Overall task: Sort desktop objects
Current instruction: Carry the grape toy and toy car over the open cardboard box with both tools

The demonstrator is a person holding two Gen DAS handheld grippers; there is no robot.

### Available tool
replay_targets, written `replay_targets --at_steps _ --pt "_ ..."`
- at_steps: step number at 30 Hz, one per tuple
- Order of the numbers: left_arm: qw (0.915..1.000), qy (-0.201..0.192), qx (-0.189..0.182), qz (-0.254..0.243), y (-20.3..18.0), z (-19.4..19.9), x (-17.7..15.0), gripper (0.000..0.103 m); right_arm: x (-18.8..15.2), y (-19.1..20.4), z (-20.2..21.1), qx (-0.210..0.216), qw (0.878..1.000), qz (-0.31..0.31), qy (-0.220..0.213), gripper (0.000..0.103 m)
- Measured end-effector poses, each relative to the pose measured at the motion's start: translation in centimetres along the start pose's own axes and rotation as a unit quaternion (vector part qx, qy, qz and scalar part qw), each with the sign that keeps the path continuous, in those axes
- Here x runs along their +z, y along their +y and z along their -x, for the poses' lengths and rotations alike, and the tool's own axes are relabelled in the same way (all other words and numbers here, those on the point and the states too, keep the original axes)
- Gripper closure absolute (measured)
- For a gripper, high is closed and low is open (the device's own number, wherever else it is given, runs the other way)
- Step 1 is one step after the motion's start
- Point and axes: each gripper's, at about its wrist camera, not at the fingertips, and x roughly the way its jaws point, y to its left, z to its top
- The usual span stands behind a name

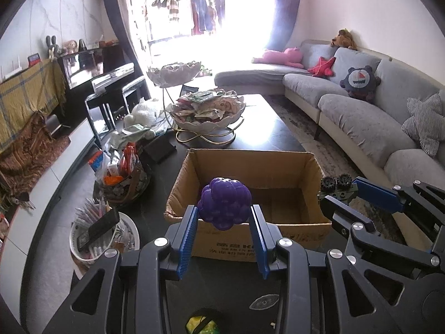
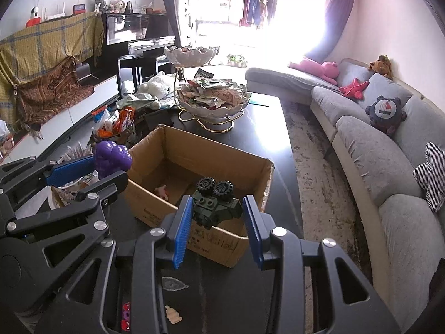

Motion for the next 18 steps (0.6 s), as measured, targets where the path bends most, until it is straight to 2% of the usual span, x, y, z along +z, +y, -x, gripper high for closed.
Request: replay_targets --at_steps 18 --pt "0.9997 0.018 -0.001 -0.015 -0.9 -4.3 1.4 0.069 1.0 -1.4 -4.2 -0.001 1.000 0.000 0.020 0.069"
